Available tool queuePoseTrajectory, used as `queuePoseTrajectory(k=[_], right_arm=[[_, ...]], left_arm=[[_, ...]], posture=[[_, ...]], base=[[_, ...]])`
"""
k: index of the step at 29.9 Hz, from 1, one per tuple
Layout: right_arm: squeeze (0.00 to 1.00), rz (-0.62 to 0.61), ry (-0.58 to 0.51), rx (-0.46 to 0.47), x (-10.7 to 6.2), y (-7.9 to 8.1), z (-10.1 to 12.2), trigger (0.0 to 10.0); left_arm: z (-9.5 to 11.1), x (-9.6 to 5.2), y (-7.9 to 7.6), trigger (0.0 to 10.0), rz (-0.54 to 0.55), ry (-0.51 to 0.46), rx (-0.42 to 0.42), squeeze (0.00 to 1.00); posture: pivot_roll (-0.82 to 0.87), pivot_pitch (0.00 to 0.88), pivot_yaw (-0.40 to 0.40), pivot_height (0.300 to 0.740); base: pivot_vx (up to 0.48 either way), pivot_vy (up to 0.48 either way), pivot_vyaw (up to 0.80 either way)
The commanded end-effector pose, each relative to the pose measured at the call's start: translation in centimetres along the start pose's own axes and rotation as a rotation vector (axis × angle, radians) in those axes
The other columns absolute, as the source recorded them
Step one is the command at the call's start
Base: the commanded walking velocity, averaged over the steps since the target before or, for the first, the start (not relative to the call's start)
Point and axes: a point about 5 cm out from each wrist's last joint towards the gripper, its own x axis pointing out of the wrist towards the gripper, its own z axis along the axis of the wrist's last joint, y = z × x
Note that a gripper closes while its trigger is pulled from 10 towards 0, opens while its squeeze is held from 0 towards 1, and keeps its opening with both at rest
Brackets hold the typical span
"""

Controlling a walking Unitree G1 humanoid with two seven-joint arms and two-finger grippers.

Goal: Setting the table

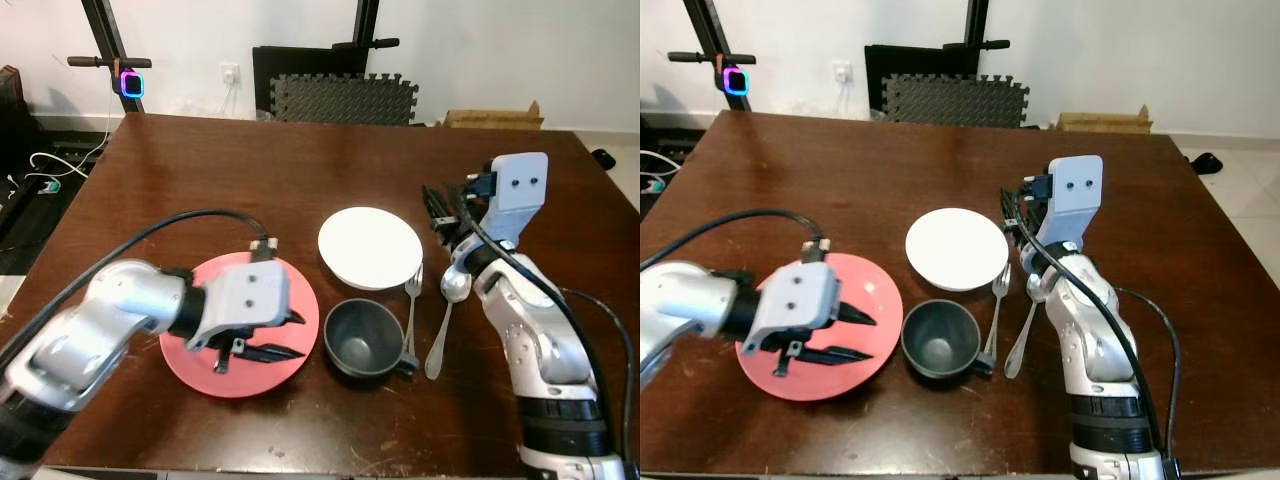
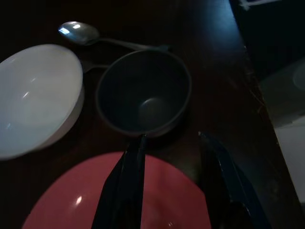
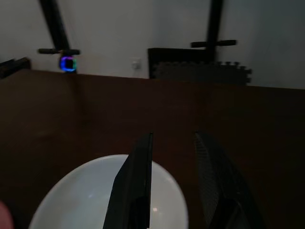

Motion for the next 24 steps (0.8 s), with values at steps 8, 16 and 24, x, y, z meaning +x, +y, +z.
queuePoseTrajectory(k=[8, 16, 24], right_arm=[[0.00, -0.013, -0.021, -0.013, 0.5, -0.3, 0.4, 10.0], [0.00, -0.007, -0.020, -0.005, 0.5, 0.0, 0.2, 10.0], [0.00, -0.008, -0.024, -0.002, 0.6, 0.1, 0.2, 10.0]], left_arm=[[-0.3, 3.2, -0.3, 10.0, -0.179, 0.043, 0.172, 0.00], [-0.7, 5.7, 0.5, 10.0, -0.160, 0.040, 0.249, 0.00], [-1.2, 7.8, 2.3, 10.0, -0.075, 0.071, 0.355, 0.00]], posture=[[0.06, 0.078, 0.062, 0.740], [0.06, 0.083, 0.061, 0.740], [0.06, 0.084, 0.063, 0.740]], base=[[0.000, 0.000, 0.00], [0.000, 0.000, 0.00], [0.000, 0.000, 0.00]])
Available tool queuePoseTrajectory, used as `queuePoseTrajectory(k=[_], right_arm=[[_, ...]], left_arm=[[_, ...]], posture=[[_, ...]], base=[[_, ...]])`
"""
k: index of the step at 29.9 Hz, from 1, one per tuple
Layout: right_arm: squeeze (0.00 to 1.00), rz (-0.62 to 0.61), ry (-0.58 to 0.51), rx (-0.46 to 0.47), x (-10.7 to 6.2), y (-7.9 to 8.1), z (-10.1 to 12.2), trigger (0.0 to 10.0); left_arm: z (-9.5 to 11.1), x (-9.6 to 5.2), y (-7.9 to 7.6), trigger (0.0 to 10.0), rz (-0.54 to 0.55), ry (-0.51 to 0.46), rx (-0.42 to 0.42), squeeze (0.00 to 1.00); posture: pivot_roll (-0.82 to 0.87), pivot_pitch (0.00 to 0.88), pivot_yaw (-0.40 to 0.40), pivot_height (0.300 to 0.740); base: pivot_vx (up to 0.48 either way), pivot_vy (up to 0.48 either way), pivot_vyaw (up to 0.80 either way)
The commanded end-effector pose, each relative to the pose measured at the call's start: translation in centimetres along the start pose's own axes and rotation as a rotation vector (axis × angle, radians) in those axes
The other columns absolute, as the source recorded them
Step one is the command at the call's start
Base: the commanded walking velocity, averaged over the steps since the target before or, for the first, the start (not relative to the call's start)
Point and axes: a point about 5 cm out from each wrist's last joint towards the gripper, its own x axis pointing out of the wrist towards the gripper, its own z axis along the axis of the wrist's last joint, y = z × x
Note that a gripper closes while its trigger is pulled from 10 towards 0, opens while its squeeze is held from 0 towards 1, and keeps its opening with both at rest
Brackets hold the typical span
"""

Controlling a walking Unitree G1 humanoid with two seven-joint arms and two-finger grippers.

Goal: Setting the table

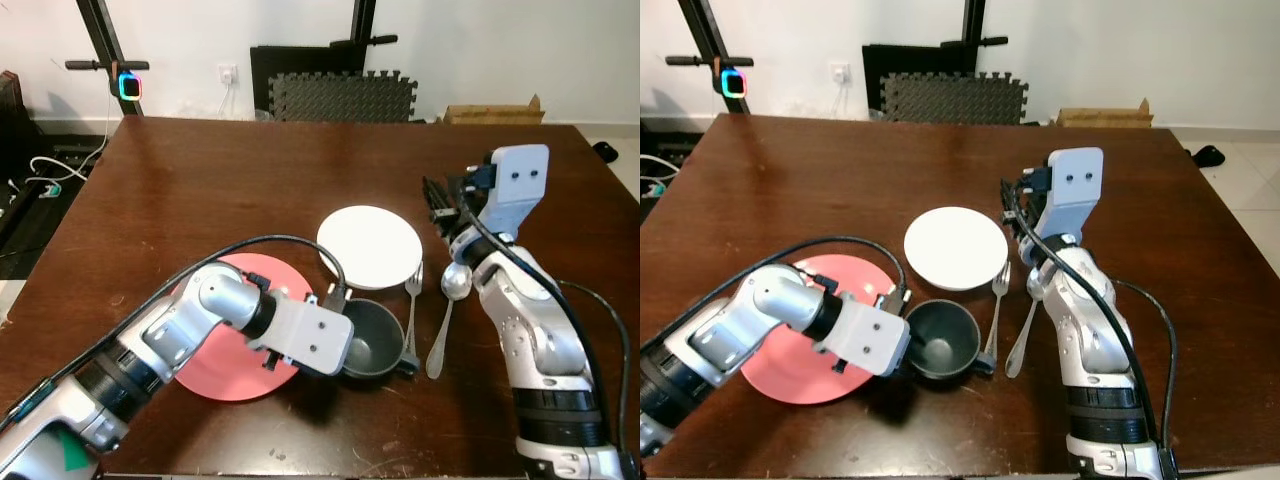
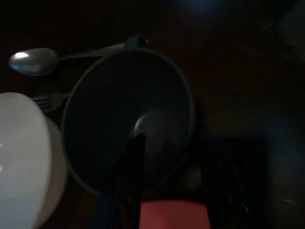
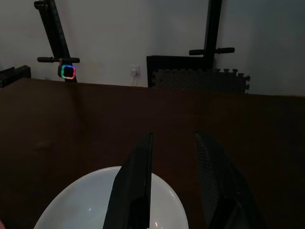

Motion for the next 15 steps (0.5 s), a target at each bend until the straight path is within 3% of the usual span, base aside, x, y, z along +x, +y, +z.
queuePoseTrajectory(k=[1, 9, 10, 11, 12, 15], right_arm=[[0.00, -0.006, 0.003, 0.003, -0.1, 0.0, -0.2, 10.0], [0.00, -0.003, 0.001, 0.007, -0.1, 0.1, -0.2, 10.0], [0.00, -0.004, 0.000, 0.007, -0.1, 0.1, -0.2, 10.0], [0.00, -0.004, 0.000, 0.007, -0.1, 0.1, -0.2, 10.0], [0.00, -0.005, 0.000, 0.007, -0.1, 0.1, -0.2, 10.0], [0.00, -0.007, 0.000, 0.007, -0.1, 0.1, -0.2, 10.0]], left_arm=[[-0.2, 0.5, -0.1, 10.0, -0.007, 0.018, 0.021, 0.00], [-0.7, 1.3, 0.1, 10.0, -0.031, 0.017, 0.033, 0.00], [-0.6, 1.5, 0.0, 3.3, -0.044, 0.011, 0.036, 0.00], [-0.6, 1.5, 0.0, 3.3, -0.044, 0.011, 0.036, 0.00], [-0.6, 1.6, -0.1, 0.0, -0.046, 0.008, 0.037, 0.00], [-0.8, 1.7, 0.0, 0.0, -0.041, 0.003, 0.045, 0.00]], posture=[[0.06, 0.084, 0.063, 0.740], [0.05, 0.086, 0.068, 0.740], [0.05, 0.086, 0.069, 0.740], [0.05, 0.086, 0.069, 0.740], [0.05, 0.086, 0.069, 0.740], [0.05, 0.086, 0.069, 0.740]], base=[[0.000, 0.000, 0.00], [0.000, 0.000, 0.00], [0.000, 0.000, 0.00], [0.000, 0.000, 0.00], [0.000, 0.000, 0.00], [0.000, 0.000, 0.00]])
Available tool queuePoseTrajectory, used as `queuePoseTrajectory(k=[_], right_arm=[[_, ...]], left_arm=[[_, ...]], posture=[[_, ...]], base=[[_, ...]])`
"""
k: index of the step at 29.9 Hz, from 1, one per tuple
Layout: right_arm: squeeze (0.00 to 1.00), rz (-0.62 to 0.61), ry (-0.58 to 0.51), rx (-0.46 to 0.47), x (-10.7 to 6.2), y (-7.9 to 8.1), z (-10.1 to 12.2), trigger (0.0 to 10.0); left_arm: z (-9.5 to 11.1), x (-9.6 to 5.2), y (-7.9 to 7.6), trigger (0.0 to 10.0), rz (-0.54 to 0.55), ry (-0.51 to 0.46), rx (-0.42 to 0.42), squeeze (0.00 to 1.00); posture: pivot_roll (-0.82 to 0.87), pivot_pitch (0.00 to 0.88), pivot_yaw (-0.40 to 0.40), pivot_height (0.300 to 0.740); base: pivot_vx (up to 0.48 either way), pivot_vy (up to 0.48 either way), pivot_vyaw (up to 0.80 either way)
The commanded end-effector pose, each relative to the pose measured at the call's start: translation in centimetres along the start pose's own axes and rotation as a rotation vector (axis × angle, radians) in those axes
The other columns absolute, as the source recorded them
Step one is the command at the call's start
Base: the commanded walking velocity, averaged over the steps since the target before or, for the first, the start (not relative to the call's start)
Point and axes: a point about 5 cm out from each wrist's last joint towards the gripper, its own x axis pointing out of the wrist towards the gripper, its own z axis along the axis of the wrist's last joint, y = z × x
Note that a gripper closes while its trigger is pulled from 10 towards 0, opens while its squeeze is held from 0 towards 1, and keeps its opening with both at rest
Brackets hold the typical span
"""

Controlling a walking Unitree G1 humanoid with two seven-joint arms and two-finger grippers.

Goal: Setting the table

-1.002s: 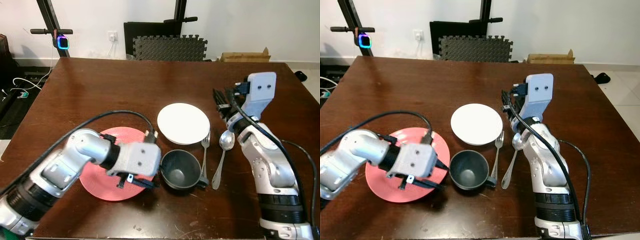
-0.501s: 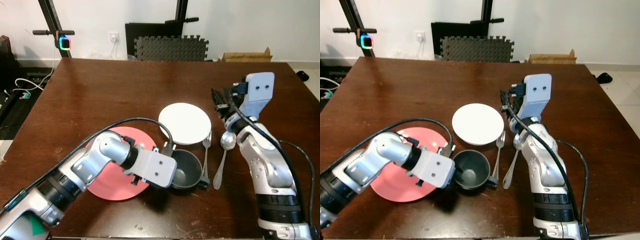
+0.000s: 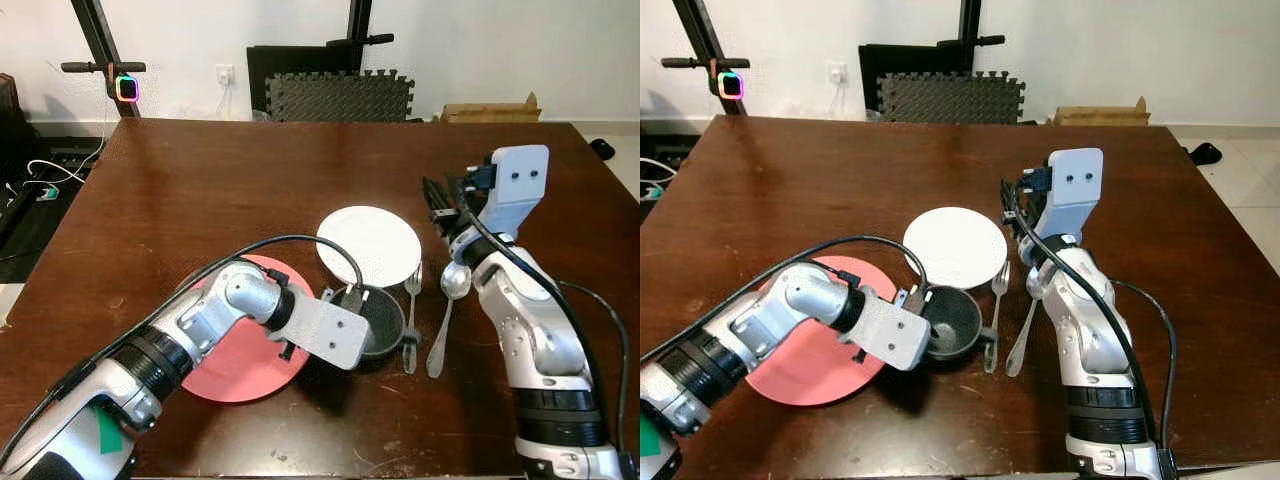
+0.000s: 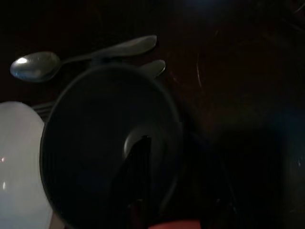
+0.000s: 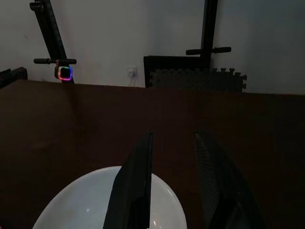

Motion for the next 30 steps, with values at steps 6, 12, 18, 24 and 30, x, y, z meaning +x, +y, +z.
queuePoseTrajectory(k=[6, 12, 18, 24, 30], right_arm=[[0.00, -0.005, 0.002, 0.007, -0.1, 0.0, -0.2, 10.0], [0.00, -0.001, 0.003, 0.013, 0.0, 0.1, -0.2, 10.0], [0.00, -0.039, -0.029, 0.035, -0.1, -0.1, 0.2, 10.0], [0.00, -0.118, -0.085, 0.096, -0.3, -0.2, 0.5, 10.0], [0.00, -0.155, -0.117, 0.133, -0.1, -0.1, 0.5, 10.0]], left_arm=[[-0.5, 0.1, -0.2, 0.0, -0.008, 0.015, 0.000, 0.00], [-0.3, -0.3, 0.3, 0.0, 0.030, -0.010, -0.023, 0.00], [1.9, -2.5, 3.8, 10.0, 0.380, -0.138, -0.129, 0.00], [1.5, -7.2, 4.9, 10.0, 0.836, -0.248, -0.456, 0.00], [-0.7, -11.2, 3.6, 10.0, 1.250, -0.221, -0.666, 0.00]], posture=[[0.06, 0.088, 0.063, 0.740], [0.06, 0.089, 0.060, 0.740], [0.05, 0.089, 0.076, 0.740], [0.07, 0.087, 0.076, 0.740], [0.09, 0.085, 0.059, 0.740]], base=[[0.000, 0.000, 0.00], [0.000, 0.000, 0.00], [0.000, 0.000, 0.00], [0.000, 0.000, 0.00], [0.000, 0.000, 0.00]])
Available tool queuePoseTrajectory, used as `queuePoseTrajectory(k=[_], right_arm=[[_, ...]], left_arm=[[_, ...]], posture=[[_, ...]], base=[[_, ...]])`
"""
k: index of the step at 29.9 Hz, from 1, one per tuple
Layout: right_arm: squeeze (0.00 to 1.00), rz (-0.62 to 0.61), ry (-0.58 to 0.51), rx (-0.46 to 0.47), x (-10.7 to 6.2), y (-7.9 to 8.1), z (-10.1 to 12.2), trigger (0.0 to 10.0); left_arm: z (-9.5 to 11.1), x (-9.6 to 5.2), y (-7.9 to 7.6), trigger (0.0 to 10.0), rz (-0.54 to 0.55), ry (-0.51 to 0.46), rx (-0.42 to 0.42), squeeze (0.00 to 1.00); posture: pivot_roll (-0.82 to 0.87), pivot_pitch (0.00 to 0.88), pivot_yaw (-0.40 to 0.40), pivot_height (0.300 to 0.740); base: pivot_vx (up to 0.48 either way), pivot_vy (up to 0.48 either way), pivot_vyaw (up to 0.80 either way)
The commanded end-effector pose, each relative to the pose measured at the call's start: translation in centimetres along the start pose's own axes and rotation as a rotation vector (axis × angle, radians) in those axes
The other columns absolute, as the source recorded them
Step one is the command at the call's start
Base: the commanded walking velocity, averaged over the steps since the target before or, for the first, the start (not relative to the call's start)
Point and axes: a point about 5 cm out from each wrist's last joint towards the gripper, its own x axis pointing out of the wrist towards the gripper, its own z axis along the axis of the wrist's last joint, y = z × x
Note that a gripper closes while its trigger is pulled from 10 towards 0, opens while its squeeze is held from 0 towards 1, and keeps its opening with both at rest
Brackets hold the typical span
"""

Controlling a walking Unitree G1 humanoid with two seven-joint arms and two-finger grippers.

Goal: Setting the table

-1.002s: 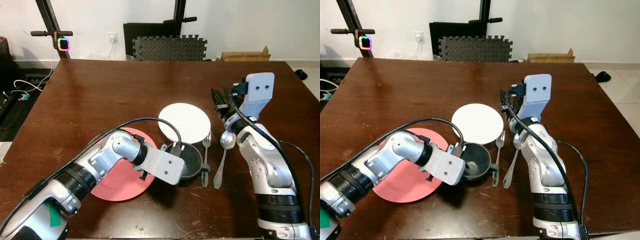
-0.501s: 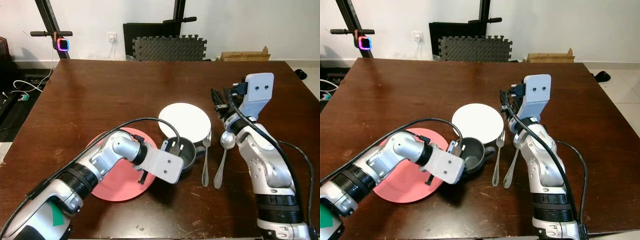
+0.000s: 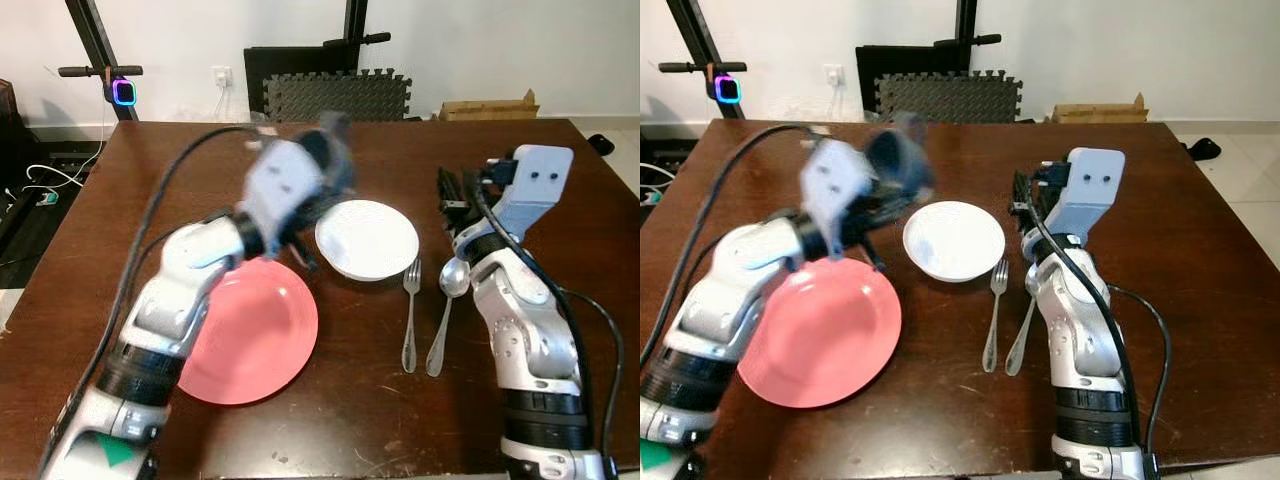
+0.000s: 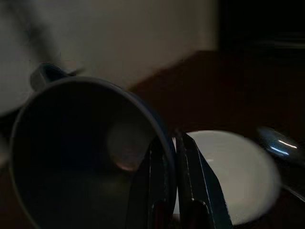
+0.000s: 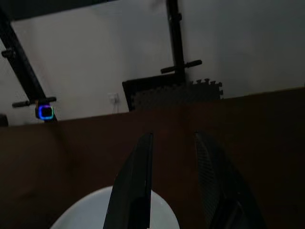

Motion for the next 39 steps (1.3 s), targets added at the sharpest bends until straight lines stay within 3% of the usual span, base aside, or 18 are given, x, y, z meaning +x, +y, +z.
queuePoseTrajectory(k=[1, 6, 13, 22, 39], right_arm=[[0.00, -0.004, -0.013, 0.017, 0.1, 0.2, 0.1, 10.0], [0.00, -0.003, -0.025, 0.025, 0.0, 0.6, -0.1, 10.0], [0.00, -0.008, 0.003, 0.000, -0.5, 0.2, -1.0, 10.0], [0.00, -0.023, 0.018, -0.013, -0.5, -0.4, -1.4, 10.0], [0.00, -0.034, 0.014, -0.007, -0.6, -0.7, -1.5, 10.0]], left_arm=[[0.6, -0.6, 0.7, 10.0, 0.080, -0.021, 0.008, 0.00], [0.2, -3.1, 2.1, 10.0, 0.289, 0.032, 0.035, 0.00], [-1.3, -5.6, 3.0, 10.0, 0.418, 0.113, 0.039, 0.00], [-1.4, -6.0, 3.5, 10.0, 0.473, 0.116, 0.030, 0.00], [-1.1, -5.9, 3.5, 10.0, 0.490, 0.118, 0.024, 0.00]], posture=[[0.09, 0.084, 0.056, 0.740], [0.09, 0.078, 0.046, 0.740], [0.09, 0.074, 0.032, 0.740], [0.09, 0.077, 0.025, 0.740], [0.08, 0.078, 0.032, 0.740]], base=[[0.000, 0.000, 0.00], [0.000, 0.000, 0.00], [0.000, 0.000, 0.00], [-0.110, 0.000, 0.00], [-0.355, 0.000, 0.00]])
